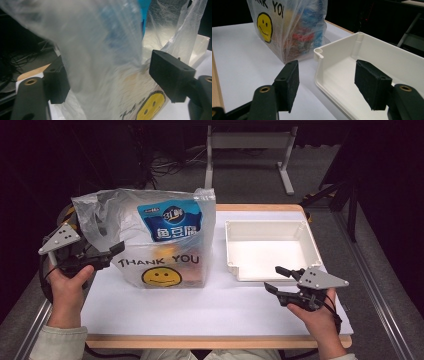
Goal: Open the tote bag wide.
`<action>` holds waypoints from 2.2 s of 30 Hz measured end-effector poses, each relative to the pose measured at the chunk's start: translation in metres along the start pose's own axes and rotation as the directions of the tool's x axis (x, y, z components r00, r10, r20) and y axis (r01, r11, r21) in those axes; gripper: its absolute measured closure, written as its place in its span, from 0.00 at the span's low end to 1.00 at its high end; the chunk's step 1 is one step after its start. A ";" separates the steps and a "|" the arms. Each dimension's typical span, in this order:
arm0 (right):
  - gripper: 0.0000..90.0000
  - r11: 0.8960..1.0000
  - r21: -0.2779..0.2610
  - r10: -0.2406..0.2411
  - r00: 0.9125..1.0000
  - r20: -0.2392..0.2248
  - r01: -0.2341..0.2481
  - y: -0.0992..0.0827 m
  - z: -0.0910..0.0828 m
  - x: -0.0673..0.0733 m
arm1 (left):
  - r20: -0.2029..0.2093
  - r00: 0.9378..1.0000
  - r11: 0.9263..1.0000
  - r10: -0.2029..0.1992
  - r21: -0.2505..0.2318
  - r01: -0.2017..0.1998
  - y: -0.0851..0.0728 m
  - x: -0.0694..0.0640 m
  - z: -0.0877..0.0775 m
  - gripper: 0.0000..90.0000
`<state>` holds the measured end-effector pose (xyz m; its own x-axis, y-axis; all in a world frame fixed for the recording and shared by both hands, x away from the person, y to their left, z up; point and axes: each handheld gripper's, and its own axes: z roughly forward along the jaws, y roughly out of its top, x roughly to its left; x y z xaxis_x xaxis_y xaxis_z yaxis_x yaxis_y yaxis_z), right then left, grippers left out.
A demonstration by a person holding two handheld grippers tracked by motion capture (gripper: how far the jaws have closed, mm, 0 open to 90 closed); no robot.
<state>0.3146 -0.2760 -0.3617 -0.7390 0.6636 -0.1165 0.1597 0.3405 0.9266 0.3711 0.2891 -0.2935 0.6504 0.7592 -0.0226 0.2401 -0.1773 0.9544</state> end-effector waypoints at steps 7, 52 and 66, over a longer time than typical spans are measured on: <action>0.41 0.999 -0.002 -0.037 0.999 -0.029 0.037 0.019 0.017 0.003 | -0.002 1.000 1.000 0.001 0.031 -0.001 0.001 0.002 0.008 0.40; 0.42 0.999 -0.016 -0.050 0.980 -0.193 0.048 0.128 0.127 0.025 | 0.033 0.999 0.998 -0.031 0.053 0.030 -0.018 0.010 0.015 0.99; 0.22 0.997 -0.062 0.027 0.987 -0.158 -0.037 0.143 0.155 0.027 | 0.045 0.999 0.998 -0.029 0.053 0.027 -0.018 0.010 0.016 0.99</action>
<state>0.4184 -0.1062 -0.2880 -0.8289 0.5584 -0.0336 0.1461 0.2741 0.9506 0.3852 0.2901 -0.3160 0.6745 0.7355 -0.0639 0.2955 -0.1896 0.9364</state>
